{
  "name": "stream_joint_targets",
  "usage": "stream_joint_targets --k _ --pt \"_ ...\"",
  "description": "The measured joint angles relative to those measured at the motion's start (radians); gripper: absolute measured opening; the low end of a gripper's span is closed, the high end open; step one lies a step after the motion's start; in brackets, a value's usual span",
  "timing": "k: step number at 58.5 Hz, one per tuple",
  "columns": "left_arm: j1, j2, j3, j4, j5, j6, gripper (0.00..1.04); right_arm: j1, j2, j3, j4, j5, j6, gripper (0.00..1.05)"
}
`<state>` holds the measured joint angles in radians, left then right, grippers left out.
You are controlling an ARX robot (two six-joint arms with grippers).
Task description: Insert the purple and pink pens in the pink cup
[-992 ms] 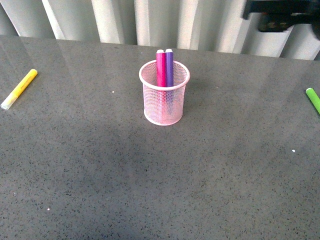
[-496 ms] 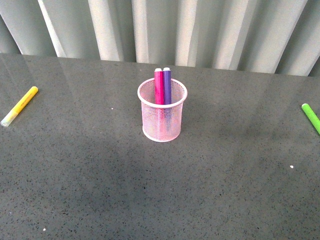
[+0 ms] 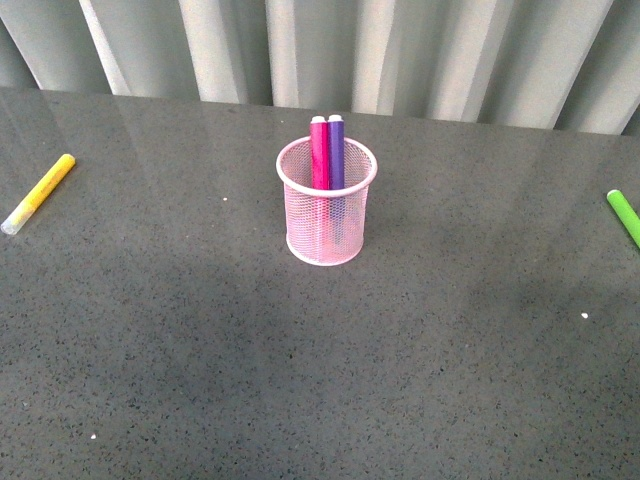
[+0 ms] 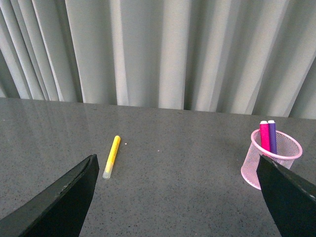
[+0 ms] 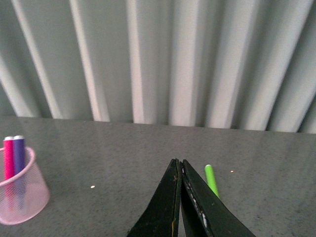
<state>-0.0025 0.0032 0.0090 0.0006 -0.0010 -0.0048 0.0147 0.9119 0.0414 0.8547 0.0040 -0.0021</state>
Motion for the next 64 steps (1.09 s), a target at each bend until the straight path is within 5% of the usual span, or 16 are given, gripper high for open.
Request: stream_joint_targets --k 64 --pt "0.000 0.000 0.000 0.000 0.000 0.000 0.98 -0.012 -0.652 -0.019 -0.591 -0.003 0.000 0.03"
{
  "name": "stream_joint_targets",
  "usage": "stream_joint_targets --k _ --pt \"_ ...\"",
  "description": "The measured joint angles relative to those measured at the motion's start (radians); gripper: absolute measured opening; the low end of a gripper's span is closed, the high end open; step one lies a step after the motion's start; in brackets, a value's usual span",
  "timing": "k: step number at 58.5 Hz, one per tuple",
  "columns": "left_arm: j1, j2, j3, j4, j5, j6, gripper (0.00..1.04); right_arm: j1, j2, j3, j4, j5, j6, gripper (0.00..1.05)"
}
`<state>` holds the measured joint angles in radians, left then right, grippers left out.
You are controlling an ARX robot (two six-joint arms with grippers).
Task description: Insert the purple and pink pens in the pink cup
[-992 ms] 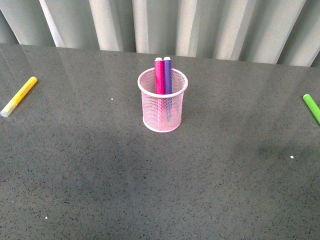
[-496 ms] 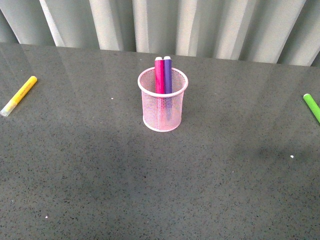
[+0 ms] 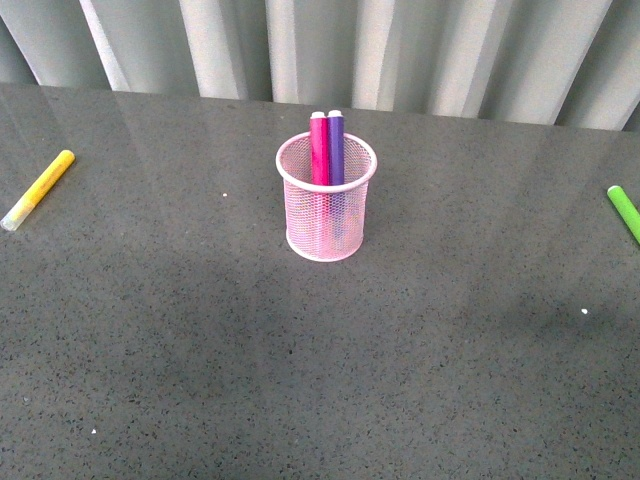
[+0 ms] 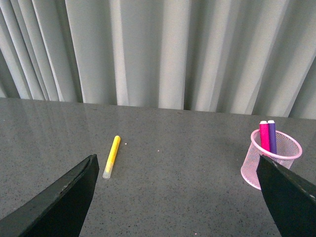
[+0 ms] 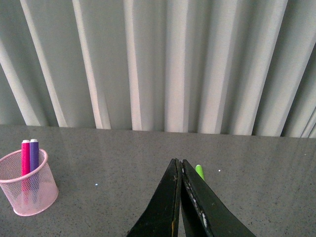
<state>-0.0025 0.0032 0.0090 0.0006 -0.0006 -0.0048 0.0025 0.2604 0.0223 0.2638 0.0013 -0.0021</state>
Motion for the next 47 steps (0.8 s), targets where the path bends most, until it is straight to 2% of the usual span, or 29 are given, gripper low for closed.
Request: stream_joint_targets --k 20,26,41,47 --pt "0.000 0.000 0.000 0.000 0.000 0.000 0.98 0.000 -0.091 0.000 -0.092 0.000 0.000 0.03" --pt "0.000 0.000 0.000 0.000 -0.001 0.000 0.98 0.000 -0.221 0.000 -0.254 0.000 0.000 0.03" --pt "0.000 0.000 0.000 0.000 0.000 0.000 0.98 0.000 -0.256 0.000 -0.263 0.000 0.001 0.03" --pt "0.000 0.000 0.000 0.000 0.000 0.000 0.98 0.000 -0.256 0.000 -0.263 0.000 0.000 0.20"
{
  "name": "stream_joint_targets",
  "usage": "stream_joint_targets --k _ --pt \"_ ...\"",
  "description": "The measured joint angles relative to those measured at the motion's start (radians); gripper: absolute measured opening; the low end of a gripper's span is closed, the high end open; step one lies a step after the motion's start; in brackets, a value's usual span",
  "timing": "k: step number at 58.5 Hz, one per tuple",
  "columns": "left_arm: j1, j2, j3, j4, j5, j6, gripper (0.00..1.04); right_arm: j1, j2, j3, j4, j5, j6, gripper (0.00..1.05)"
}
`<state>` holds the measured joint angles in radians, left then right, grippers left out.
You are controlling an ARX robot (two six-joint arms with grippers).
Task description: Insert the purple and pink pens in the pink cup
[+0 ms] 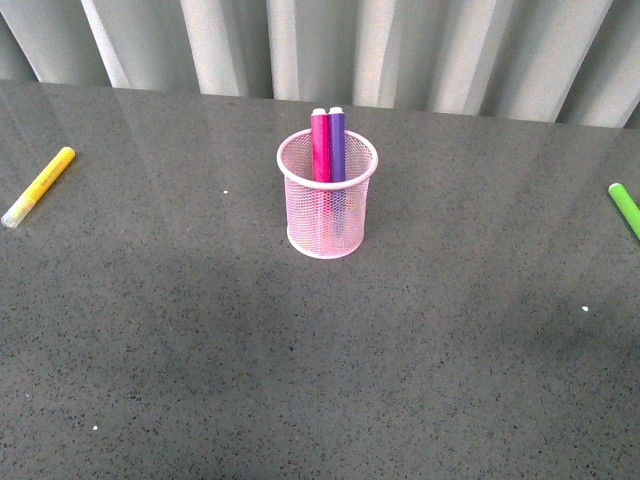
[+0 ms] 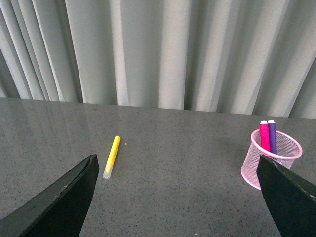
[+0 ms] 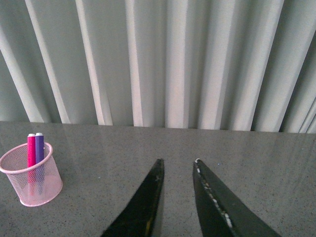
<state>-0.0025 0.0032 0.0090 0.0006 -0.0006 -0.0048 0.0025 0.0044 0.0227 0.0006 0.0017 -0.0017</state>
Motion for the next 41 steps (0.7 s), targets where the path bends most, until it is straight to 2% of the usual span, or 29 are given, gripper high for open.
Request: stream_joint_targets --k 5,21,26,41 --pt "0.000 0.000 0.000 0.000 0.000 0.000 0.98 0.000 0.000 0.000 0.000 0.000 0.000 0.39" --pt "0.000 0.000 0.000 0.000 0.000 0.000 0.98 0.000 0.000 0.000 0.000 0.000 0.000 0.82" --pt "0.000 0.000 0.000 0.000 0.000 0.000 0.98 0.000 0.000 0.000 0.000 0.000 0.001 0.99" --pt "0.000 0.000 0.000 0.000 0.000 0.000 0.98 0.000 0.000 0.000 0.000 0.000 0.002 0.98"
